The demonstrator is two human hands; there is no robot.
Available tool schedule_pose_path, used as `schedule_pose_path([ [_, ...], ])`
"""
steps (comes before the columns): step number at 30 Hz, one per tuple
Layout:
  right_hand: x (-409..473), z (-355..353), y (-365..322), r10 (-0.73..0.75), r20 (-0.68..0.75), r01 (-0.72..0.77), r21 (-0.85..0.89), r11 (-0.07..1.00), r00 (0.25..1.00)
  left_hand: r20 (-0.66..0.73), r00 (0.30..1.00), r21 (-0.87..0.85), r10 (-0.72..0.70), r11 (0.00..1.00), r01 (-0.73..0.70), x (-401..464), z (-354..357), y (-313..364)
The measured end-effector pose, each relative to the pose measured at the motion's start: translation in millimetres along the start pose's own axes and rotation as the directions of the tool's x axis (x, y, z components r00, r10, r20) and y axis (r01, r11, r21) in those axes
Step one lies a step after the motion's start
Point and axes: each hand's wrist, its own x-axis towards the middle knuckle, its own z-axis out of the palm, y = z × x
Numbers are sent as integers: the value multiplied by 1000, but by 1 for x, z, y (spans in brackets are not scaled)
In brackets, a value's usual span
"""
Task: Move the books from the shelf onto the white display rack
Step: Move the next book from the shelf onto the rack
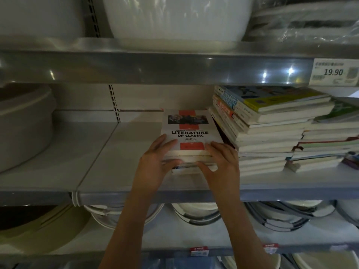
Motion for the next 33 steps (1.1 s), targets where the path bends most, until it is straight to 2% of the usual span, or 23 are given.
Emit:
schedule_pose_path([
  [4,-12,-10,-10,-46,2,46,5,999,999,-49,999,4,19,1000,-18,-18,-12,1],
  [7,-7,-15,-17,-60,76,61,-3,998,995,-101,991,-160,-90,984,73,-22,-14,11],
  [10,-1,-13,-27,100,167,-117,98,988,981,-107,967,-274,-230,942,193,-14,-11,24],
  [13,5,-11,-41,299,177,-311,38,950,937,-54,961,-272,-270,930,246,-7,-7,29],
  [16,7,-9,-50,360,177,-352,-75,933,916,-38,960,-243,-279,934,262,-5,-6,28],
  [19,7,-9,-51,379,167,-369,-84,925,910,9,953,-265,-304,918,296,-6,-6,27],
  [22,-1,-13,-50,413,163,-414,-28,910,896,8,960,-289,-279,919,269,-15,-7,24],
  [25,-9,-22,-52,426,164,-439,47,897,889,-14,984,-298,-180,940,167,-33,-10,18],
  [29,-16,-27,-52,382,250,-390,-17,921,890,-2,1000,-322,-17,947,16,-50,-11,11],
  [33,-25,-28,-60,385,238,-402,26,915,892,2,1000,-264,18,964,-17,-55,-14,6],
])
